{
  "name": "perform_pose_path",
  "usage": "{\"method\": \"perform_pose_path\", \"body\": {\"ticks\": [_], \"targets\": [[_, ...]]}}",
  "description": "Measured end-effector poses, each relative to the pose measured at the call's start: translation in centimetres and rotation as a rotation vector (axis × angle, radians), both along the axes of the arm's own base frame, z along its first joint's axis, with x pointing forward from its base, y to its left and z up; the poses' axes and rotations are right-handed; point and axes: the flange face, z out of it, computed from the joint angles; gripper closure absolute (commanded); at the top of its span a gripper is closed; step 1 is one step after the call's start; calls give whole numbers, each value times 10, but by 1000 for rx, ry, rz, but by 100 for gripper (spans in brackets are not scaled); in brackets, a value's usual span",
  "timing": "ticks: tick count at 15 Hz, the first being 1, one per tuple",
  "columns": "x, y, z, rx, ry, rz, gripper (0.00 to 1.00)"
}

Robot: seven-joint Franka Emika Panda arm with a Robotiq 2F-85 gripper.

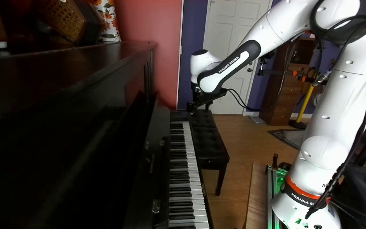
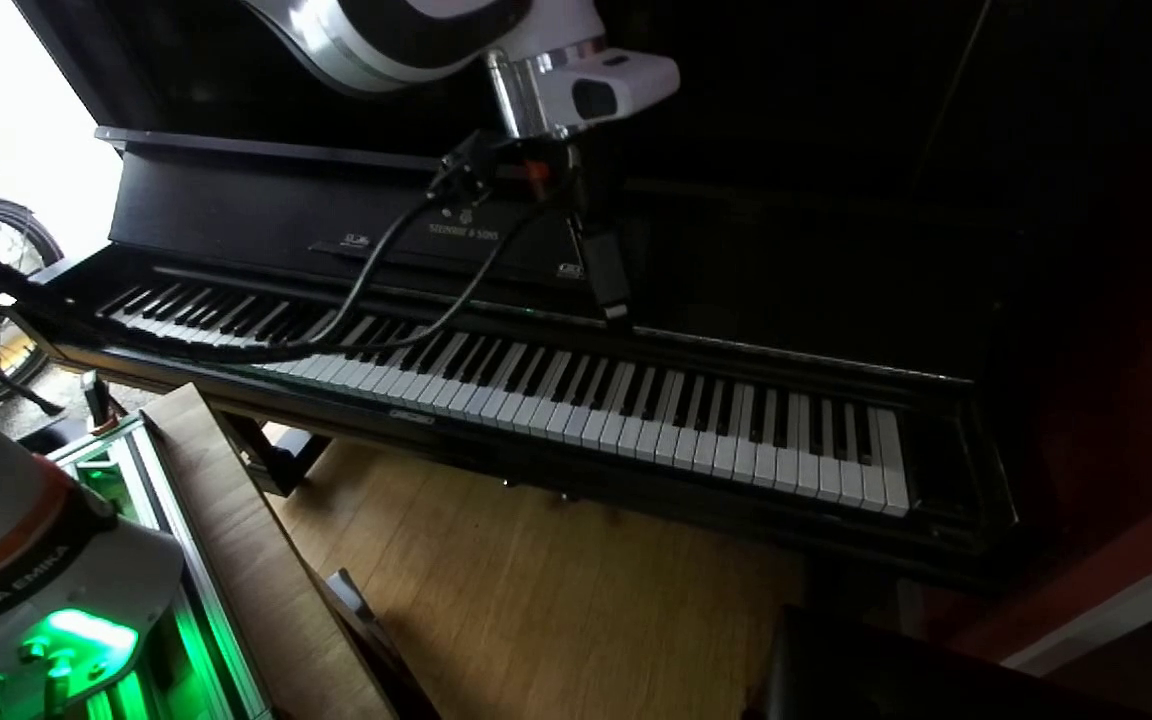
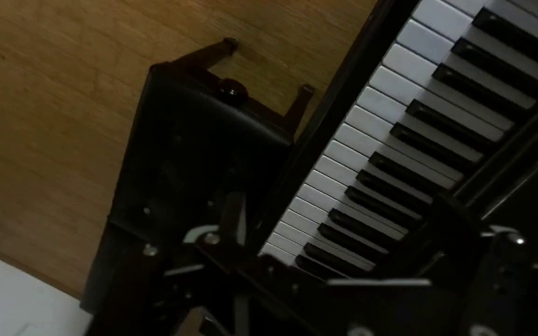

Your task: Push the rightmost g sharp key on the piano

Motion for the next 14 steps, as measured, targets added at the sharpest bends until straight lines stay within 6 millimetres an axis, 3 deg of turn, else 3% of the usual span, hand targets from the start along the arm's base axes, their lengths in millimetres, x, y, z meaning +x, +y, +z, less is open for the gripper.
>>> {"method": "perform_pose_path", "body": {"ticks": [3, 10, 14], "targets": [[12, -29, -24, 17, 19, -79, 0], [16, -23, -16, 11, 6, -66, 0], [29, -44, -23, -8, -3, -191, 0]]}}
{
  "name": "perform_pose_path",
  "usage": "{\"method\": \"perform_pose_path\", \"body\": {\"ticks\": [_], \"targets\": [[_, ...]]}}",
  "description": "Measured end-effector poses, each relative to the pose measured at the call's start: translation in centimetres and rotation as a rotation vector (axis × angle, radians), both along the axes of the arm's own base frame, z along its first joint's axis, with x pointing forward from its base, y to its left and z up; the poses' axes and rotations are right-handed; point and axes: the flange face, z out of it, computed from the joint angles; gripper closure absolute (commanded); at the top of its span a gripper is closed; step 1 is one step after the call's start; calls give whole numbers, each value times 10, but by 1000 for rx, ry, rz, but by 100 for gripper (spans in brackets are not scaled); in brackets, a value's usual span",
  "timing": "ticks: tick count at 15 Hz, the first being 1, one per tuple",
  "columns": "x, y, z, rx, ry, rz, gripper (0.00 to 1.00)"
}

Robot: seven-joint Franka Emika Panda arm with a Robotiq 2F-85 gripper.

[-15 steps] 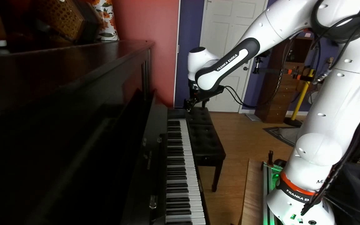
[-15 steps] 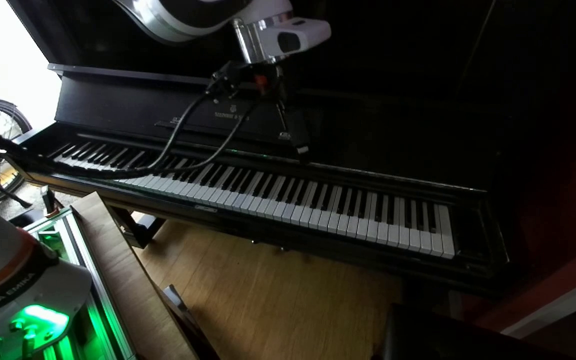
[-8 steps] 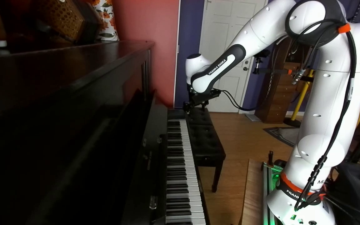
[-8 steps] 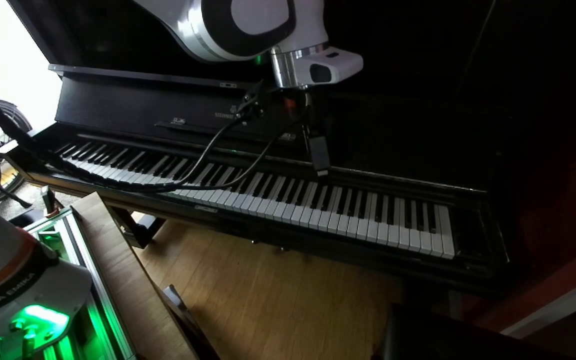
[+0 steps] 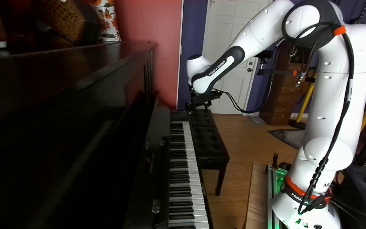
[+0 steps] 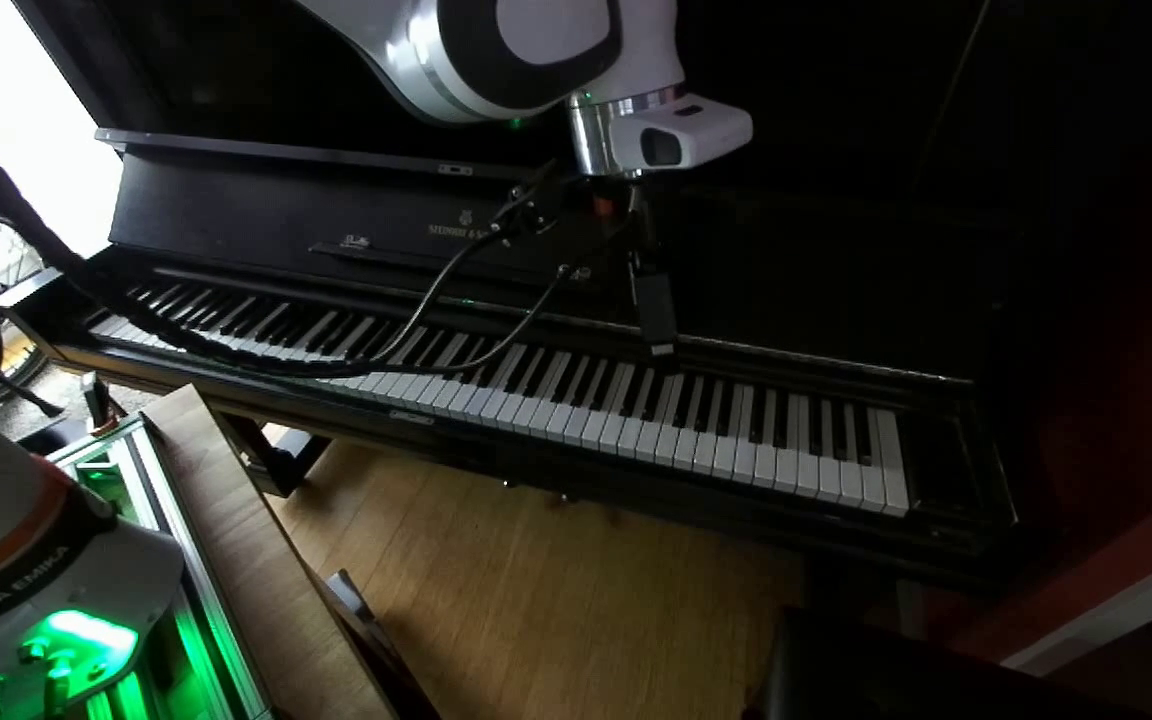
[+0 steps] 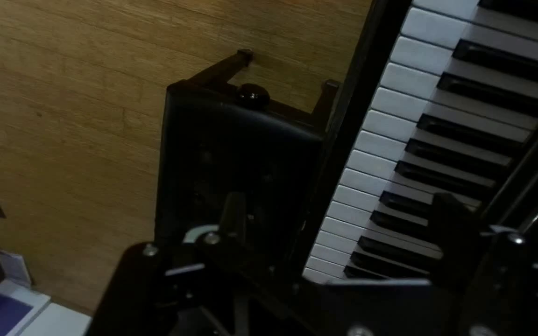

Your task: Push the rightmost g sharp key on the piano

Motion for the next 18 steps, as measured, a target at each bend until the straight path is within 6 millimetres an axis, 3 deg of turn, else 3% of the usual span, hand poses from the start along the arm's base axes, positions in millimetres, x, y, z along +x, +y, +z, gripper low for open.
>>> {"method": "perform_pose_path", "body": {"ticks": [5, 6, 7, 12, 16, 18], "targets": [[33, -34, -31, 1, 13, -124, 0], [40, -39, -38, 13, 19, -148, 8], [48, -43, -45, 27, 23, -171, 27], [82, -60, -76, 82, 40, -264, 67], [102, -82, -91, 90, -12, -300, 96], [109, -93, -96, 105, -52, -314, 100]]}}
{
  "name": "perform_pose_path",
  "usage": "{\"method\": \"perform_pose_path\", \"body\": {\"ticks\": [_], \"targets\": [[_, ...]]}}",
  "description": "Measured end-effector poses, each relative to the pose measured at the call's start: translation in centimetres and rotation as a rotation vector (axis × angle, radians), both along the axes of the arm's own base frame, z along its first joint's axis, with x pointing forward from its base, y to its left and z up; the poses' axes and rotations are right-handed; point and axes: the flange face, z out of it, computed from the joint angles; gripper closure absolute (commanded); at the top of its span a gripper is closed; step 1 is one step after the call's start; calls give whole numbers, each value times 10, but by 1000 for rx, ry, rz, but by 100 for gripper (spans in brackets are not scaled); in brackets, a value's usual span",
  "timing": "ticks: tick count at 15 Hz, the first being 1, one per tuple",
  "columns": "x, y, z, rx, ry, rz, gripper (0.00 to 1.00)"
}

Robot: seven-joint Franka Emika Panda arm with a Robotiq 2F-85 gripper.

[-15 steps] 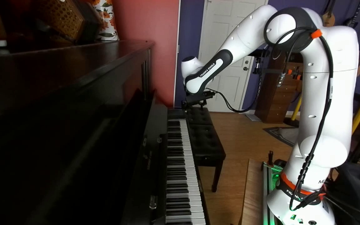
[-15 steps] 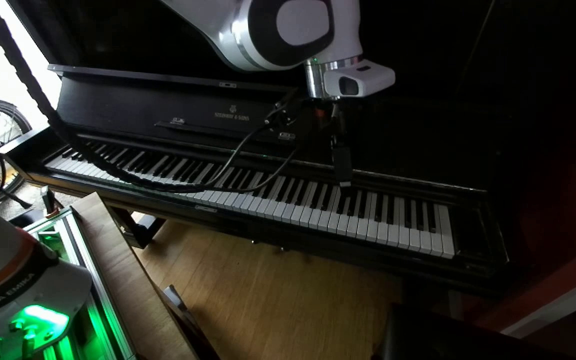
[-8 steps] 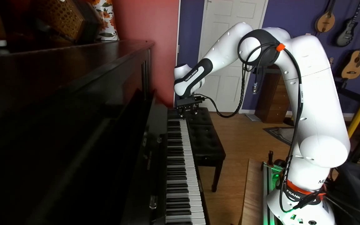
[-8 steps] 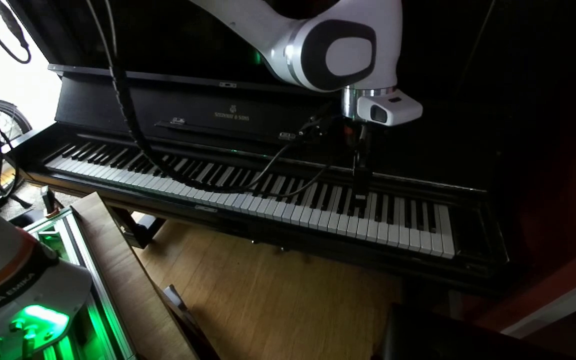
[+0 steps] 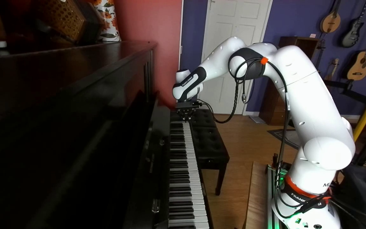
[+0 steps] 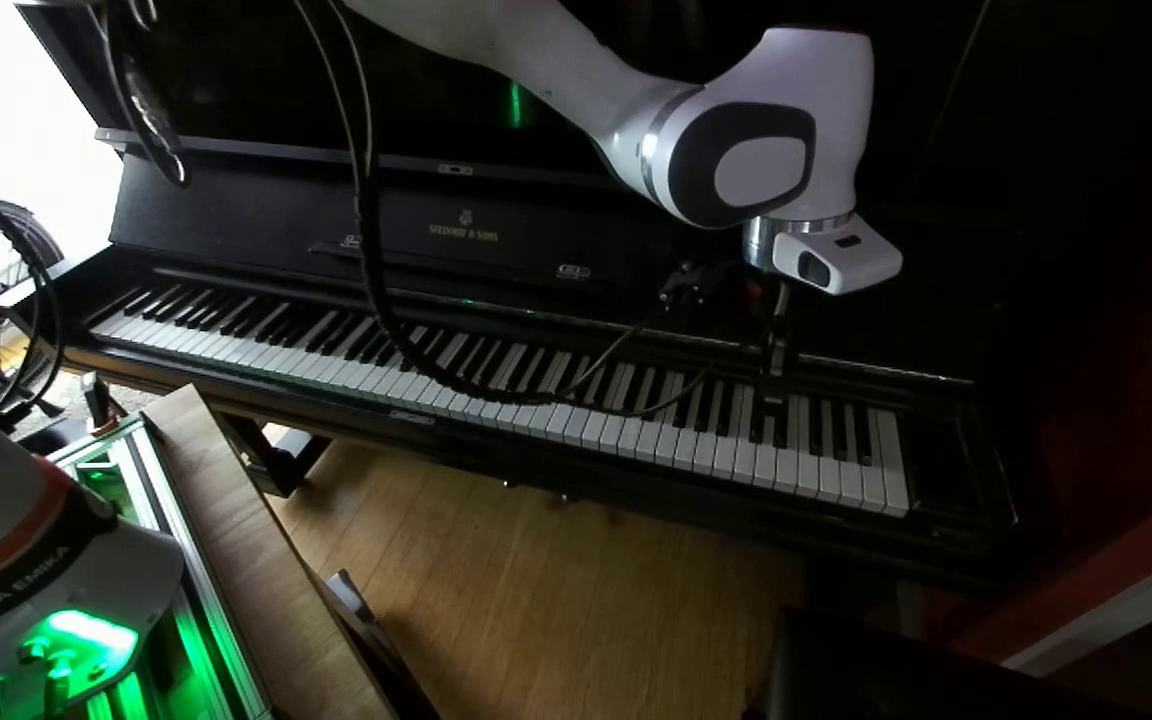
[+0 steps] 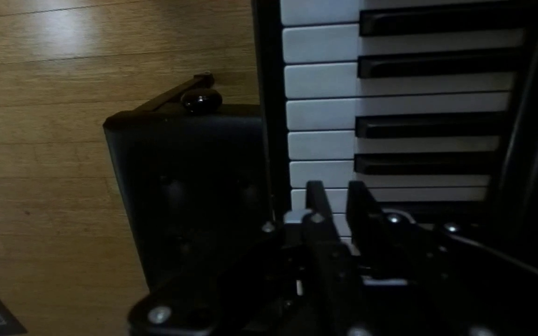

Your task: Push the rightmost g sharp key on the piano

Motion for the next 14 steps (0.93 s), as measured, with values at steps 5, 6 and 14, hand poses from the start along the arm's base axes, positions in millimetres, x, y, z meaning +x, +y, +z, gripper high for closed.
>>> {"method": "perform_pose_path", "body": {"ticks": [5, 6, 14], "targets": [[12, -20, -10, 68, -93, -68, 99], [13, -22, -11, 72, -98, -74, 99], [23, -24, -11, 42, -157, -64, 100]]}}
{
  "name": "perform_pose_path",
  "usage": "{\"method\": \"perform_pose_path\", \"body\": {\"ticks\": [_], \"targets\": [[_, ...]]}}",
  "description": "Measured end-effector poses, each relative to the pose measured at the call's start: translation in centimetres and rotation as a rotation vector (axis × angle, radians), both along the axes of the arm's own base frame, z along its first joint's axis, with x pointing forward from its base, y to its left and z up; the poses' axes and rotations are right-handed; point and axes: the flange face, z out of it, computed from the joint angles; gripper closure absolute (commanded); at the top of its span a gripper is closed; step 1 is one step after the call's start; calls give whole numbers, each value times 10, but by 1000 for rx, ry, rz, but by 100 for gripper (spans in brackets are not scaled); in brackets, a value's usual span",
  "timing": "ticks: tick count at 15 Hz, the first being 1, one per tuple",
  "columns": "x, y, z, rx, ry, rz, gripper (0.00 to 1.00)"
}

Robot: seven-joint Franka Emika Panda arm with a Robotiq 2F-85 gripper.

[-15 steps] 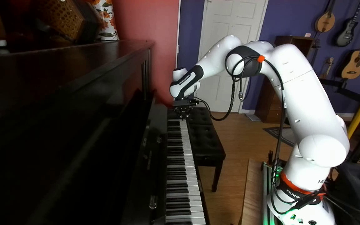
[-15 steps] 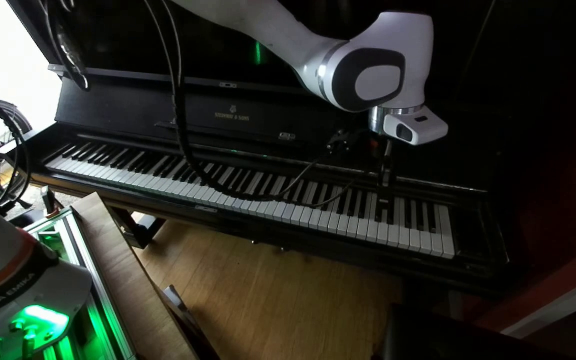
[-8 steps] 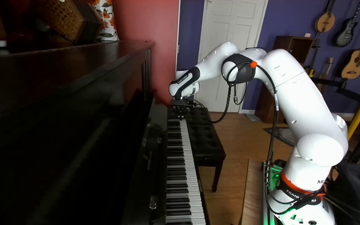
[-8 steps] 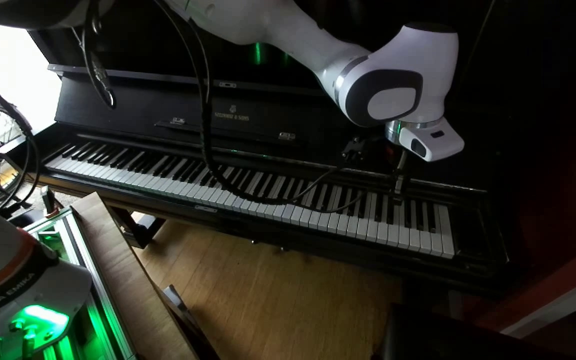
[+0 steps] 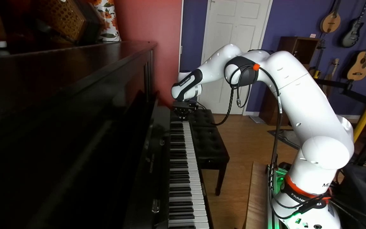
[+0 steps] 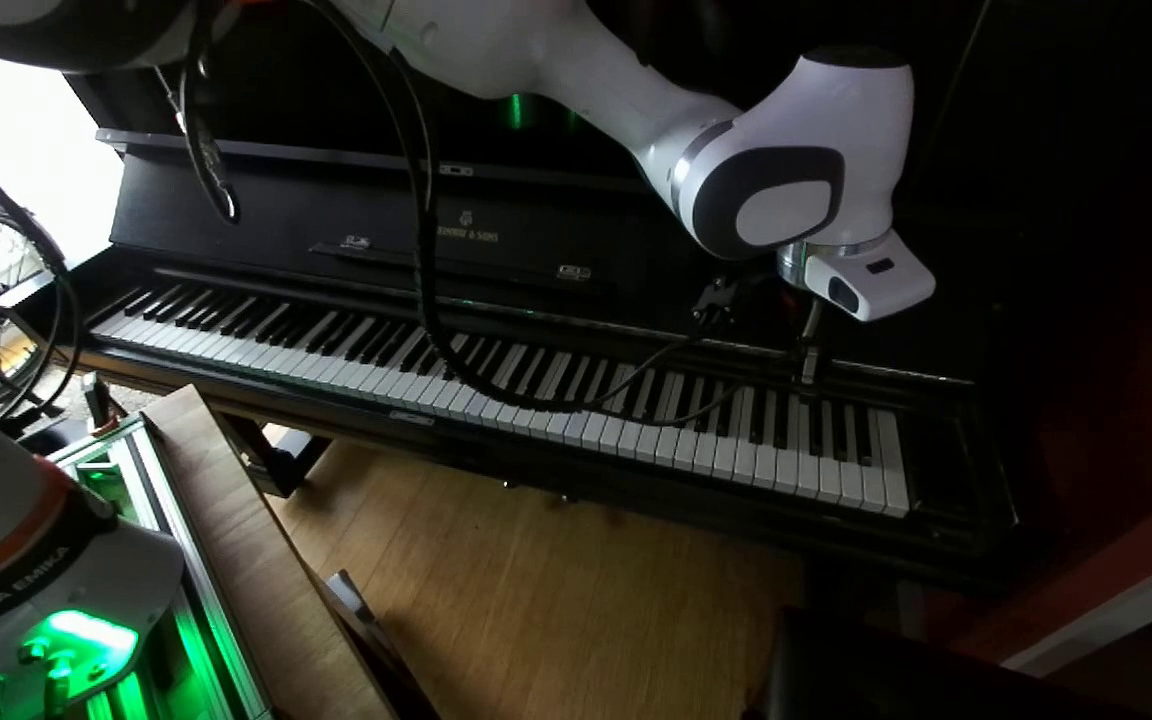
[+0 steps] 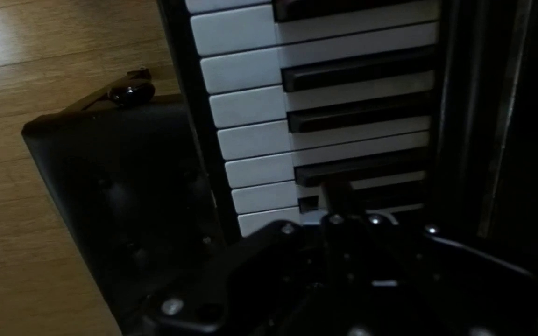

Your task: Push the rightmost g sharp key on the piano

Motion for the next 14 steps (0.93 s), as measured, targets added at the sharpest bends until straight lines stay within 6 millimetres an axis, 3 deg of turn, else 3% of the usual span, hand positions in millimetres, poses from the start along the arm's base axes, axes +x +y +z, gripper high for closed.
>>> {"method": "perform_pose_path", "body": {"ticks": [14], "targets": [[22, -12, -48, -48, -114, -8, 100]]}}
